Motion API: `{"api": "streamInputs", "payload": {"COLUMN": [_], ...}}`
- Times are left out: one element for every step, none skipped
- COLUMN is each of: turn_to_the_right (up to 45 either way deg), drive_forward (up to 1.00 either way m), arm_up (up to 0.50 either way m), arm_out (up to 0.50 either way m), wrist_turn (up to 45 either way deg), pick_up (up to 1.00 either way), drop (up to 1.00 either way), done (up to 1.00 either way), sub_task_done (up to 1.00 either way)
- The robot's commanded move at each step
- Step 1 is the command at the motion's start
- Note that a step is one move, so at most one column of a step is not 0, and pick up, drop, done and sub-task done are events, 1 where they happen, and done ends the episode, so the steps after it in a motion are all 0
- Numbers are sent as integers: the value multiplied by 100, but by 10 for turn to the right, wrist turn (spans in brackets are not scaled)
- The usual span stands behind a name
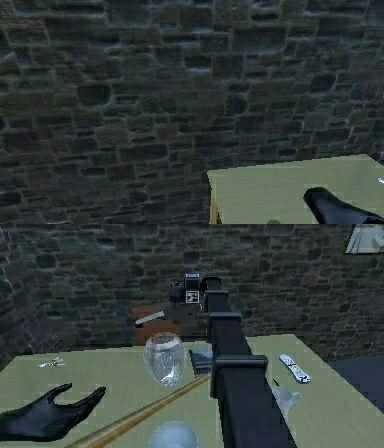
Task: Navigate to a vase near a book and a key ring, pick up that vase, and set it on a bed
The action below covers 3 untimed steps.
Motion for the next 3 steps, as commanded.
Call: {"api": "streamInputs", "payload": {"turn_to_the_right": [0, 0, 0], "drive_forward": [0, 0, 0], "arm_up": [-26, 0, 10], "arm_out": [0, 0, 0], "wrist_turn": [0, 0, 0], "pick_up": [0, 100, 0], "drop": [0, 0, 0], "done": [0, 0, 0], "sub_task_done": [0, 0, 0]}}
